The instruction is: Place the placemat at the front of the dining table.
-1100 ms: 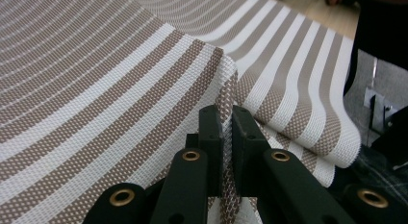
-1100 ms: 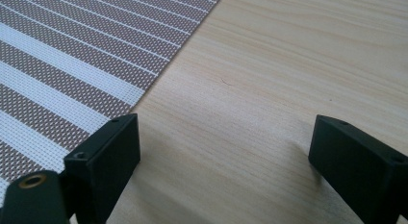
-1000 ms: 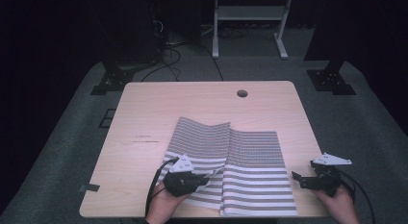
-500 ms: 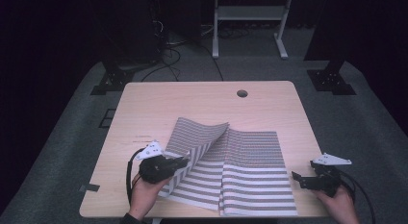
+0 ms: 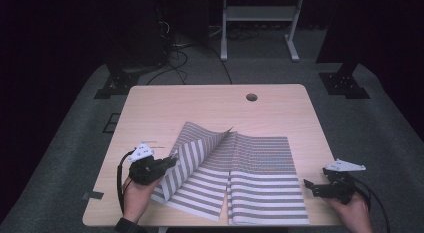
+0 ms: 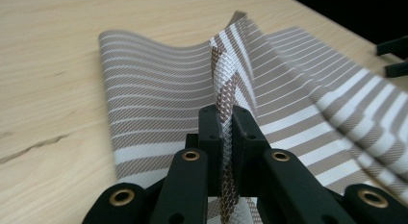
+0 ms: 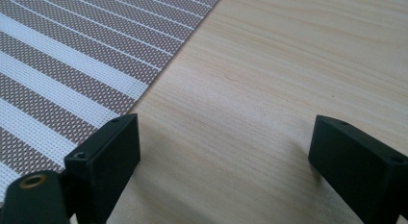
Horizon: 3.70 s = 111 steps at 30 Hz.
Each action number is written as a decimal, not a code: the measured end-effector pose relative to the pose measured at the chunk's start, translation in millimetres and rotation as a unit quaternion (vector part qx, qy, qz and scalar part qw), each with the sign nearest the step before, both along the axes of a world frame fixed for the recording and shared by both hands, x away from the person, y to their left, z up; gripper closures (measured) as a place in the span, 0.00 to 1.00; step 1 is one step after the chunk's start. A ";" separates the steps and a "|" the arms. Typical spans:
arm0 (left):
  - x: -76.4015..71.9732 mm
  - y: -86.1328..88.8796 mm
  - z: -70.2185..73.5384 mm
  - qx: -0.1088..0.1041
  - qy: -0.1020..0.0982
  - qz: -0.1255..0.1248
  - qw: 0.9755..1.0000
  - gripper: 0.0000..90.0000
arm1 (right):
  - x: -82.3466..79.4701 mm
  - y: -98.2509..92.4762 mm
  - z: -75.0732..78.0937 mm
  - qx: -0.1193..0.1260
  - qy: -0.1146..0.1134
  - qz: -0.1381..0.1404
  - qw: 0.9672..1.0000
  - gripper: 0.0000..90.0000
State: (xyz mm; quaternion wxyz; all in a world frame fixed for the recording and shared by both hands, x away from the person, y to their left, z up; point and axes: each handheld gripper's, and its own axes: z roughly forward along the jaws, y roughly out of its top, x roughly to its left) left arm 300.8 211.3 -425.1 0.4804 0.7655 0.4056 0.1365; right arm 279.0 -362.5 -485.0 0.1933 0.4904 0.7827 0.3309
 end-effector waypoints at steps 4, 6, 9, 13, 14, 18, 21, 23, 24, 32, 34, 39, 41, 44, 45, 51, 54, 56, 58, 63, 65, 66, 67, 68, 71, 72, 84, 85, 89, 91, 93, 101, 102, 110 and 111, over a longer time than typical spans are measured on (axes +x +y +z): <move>4.2 4.3 -5.8 0.014 0.011 0.011 1.000 0.94 | 0.1 2.1 5.8 0.005 -0.009 -0.001 1.000 0.13; 4.8 5.0 -7.1 0.014 0.015 0.013 1.000 0.94 | -0.3 3.4 10.3 0.015 -0.022 -0.002 1.000 0.13; 5.6 4.1 -9.4 0.020 0.019 0.012 1.000 0.94 | -0.7 6.8 17.1 0.021 -0.036 -0.003 0.999 0.13; 6.5 2.0 -10.5 0.026 0.021 0.010 0.999 0.94 | 2.8 14.2 22.2 0.033 -0.026 -0.008 0.999 0.13; 6.5 1.6 -10.7 0.026 0.022 0.010 0.999 0.94 | 3.9 16.5 23.7 0.036 -0.023 -0.009 0.999 0.13; 6.7 1.5 -10.8 0.027 0.022 0.011 0.999 0.94 | 9.2 26.3 31.1 0.043 -0.028 -0.001 0.999 0.14; 6.9 2.2 -10.9 0.026 0.020 0.014 0.999 0.94 | 14.0 35.1 31.9 0.040 -0.024 0.009 0.999 0.15; 6.7 2.6 -11.0 0.025 0.020 0.013 0.999 0.94 | 16.9 41.2 32.1 0.036 -0.024 0.014 0.999 0.16; 6.5 2.5 -10.8 0.026 0.020 0.013 0.999 0.94 | 18.2 44.3 32.6 0.035 -0.022 0.016 0.999 0.17; 6.9 1.8 -10.2 0.028 0.019 0.011 0.999 0.94 | 31.1 63.3 43.4 0.065 -0.019 0.042 0.997 0.27; 6.7 1.5 -10.0 0.028 0.018 0.011 0.999 0.94 | 35.0 69.2 46.7 0.063 -0.026 0.048 0.997 0.27; 7.2 1.1 -10.5 0.029 0.022 0.010 0.999 0.94 | 46.5 84.9 52.3 0.073 -0.031 0.061 0.995 0.30; 6.9 1.2 -10.2 0.029 0.020 0.009 0.999 0.94 | 50.8 91.8 53.7 0.069 -0.033 0.069 0.995 0.30; 6.9 1.5 -10.0 0.028 0.019 0.010 0.999 0.94 | 58.5 104.1 55.3 0.071 -0.032 0.084 0.993 0.34; 6.9 1.6 -10.0 0.027 0.019 0.010 0.999 0.94 | 61.3 107.9 55.5 0.070 -0.032 0.087 0.993 0.34; 7.1 1.7 -10.3 0.027 0.020 0.011 0.999 0.94 | 77.5 125.8 55.1 0.102 -0.029 0.103 0.989 0.39; 7.2 1.5 -10.6 0.028 0.022 0.010 0.999 0.94 | 86.3 134.2 54.0 0.108 -0.014 0.110 0.988 0.39; 7.1 1.3 -10.7 0.028 0.023 0.010 0.999 0.94 | 90.9 139.1 54.4 0.113 -0.012 0.114 0.987 0.40; 7.0 1.1 -11.0 0.027 0.024 0.010 0.999 0.94 | 94.6 144.7 54.0 0.121 -0.014 0.115 0.986 0.41; 7.0 1.1 -11.0 0.027 0.023 0.009 0.999 0.94 | 106.6 161.2 53.2 0.116 -0.006 0.128 0.985 0.41; 6.9 1.1 -11.0 0.026 0.023 0.008 0.999 0.94 | 112.4 169.9 52.4 0.115 -0.005 0.135 0.984 0.41; 6.9 1.1 -11.0 0.027 0.023 0.008 0.999 0.94 | 112.4 169.9 52.4 0.115 -0.005 0.135 0.984 0.41; 6.9 0.9 -11.2 0.026 0.023 0.008 0.999 0.94 | 114.2 172.9 52.0 0.116 -0.003 0.135 0.984 0.40; 7.0 0.7 -11.3 0.027 0.024 0.008 0.999 0.94 | 117.1 176.3 50.7 0.115 -0.002 0.138 0.984 0.40; 6.8 0.4 -11.3 0.026 0.023 0.007 0.999 0.94 | 123.6 182.8 46.3 0.114 0.006 0.137 0.984 0.39; 6.9 0.4 -11.3 0.026 0.023 0.007 0.999 0.94 | 125.0 184.4 45.0 0.114 0.009 0.137 0.984 0.39; 6.7 -0.2 -11.8 0.026 0.024 0.006 0.999 0.94 | 141.4 207.0 31.3 0.120 0.026 0.147 0.982 0.39; 6.7 -0.2 -11.8 0.026 0.024 0.006 0.999 0.94 | 142.0 207.9 31.0 0.119 0.025 0.148 0.982 0.40; 6.8 -0.5 -12.3 0.026 0.024 0.006 0.999 0.94 | 144.1 213.8 29.8 0.114 0.025 0.154 0.981 0.47; 6.7 -0.7 -12.2 0.026 0.024 0.005 0.999 0.94 | 144.6 215.8 30.0 0.112 0.016 0.154 0.982 0.54; 6.7 -0.6 -12.0 0.027 0.024 0.004 0.999 0.94 | 144.9 216.8 31.0 0.110 0.008 0.154 0.982 0.63; 6.5 -0.2 -11.8 0.027 0.025 0.005 0.999 0.94 | 145.9 221.6 31.9 0.100 0.005 0.161 0.982 0.95; 6.5 -0.1 -11.7 0.027 0.024 0.005 0.999 0.94 | 146.0 221.8 32.1 0.100 0.007 0.160 0.982 0.98; 4.3 3.4 -7.2 0.026 0.016 0.007 1.000 0.94 | 143.8 219.8 41.5 0.101 0.005 0.159 0.982 1.00; 3.8 4.3 -6.1 0.026 0.013 0.008 1.000 0.94 | 143.2 219.2 43.4 0.101 0.004 0.159 0.982 1.00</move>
